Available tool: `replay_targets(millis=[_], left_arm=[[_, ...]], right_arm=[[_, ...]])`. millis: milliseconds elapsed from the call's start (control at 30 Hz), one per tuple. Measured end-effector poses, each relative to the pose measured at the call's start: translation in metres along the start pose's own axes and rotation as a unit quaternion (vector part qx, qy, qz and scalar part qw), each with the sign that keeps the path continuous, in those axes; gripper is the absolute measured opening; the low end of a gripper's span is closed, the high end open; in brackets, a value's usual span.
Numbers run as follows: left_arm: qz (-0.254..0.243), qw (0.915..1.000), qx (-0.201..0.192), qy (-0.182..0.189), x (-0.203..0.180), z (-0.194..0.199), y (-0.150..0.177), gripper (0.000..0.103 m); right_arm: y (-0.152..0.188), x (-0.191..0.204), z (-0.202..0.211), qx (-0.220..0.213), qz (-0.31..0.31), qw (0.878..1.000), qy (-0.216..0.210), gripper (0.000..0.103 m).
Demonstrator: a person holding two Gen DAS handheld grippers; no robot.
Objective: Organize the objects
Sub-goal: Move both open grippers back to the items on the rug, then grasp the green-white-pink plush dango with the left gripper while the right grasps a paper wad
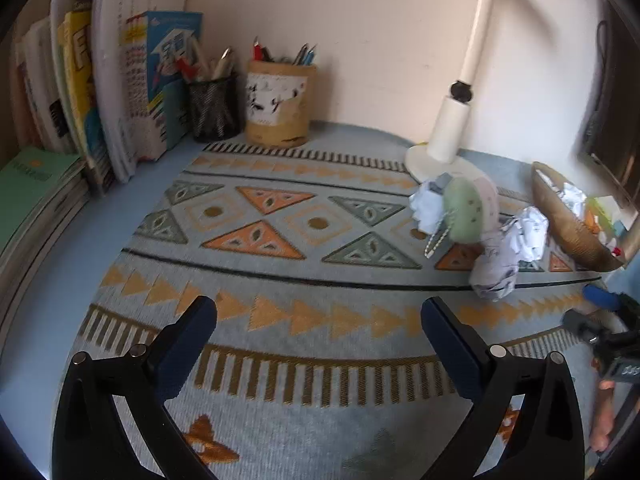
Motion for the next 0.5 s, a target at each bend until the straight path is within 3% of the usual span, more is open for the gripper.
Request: replay_targets(millis=[100, 200, 267, 367, 433, 467, 500], left_arm=[[-0.029, 0.9995, 0.01, -0.003, -0.011, -0.006, 0.006, 0.102], [-0.061, 0.9979, -0.018, -0.011, -0.023, 0.003, 0.007, 0.102], [-0.076, 0.997, -0.016, -0.004, -0.028, 0.008, 0.004, 0.102], [-0.079, 0.9951, -0.013, 0.058, -0.047, 0.016, -0.022, 0.102], [-0.079, 0.9917, 0.007, 0.101, -0.064, 0.008, -0.045, 0.102], [-0.075, 0.9897, 0.024, 0.12, -0.073, -0.002, -0.054, 0.102], [-0.069, 0.9885, 0.036, 0.129, -0.079, -0.012, -0.059, 0.102]], right_arm=[[-0.001, -0.006, 0.001, -0.008, -0.008, 1.0, 0.01, 0.103], [-0.002, -0.01, 0.001, -0.005, -0.019, 1.0, 0.008, 0.103], [-0.002, -0.011, 0.0, -0.003, -0.021, 1.0, 0.005, 0.103], [-0.004, -0.008, -0.002, 0.009, -0.021, 1.0, -0.02, 0.103], [-0.015, -0.001, -0.006, 0.044, -0.032, 0.993, -0.107, 0.103], [-0.029, 0.003, -0.003, 0.049, -0.038, 0.99, -0.13, 0.103], [-0.041, 0.005, -0.001, 0.044, -0.032, 0.991, -0.125, 0.103]])
Point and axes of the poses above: each gripper's, at about its wrist camera, not at the fingertips, and z roughly against the way its jaws point, x to its left, y to its underside, the point moved 5 cm from there along -z, roughly the way its jaws point, and after that the axes turned 13 degrees about -y, right-handed, at the moved point
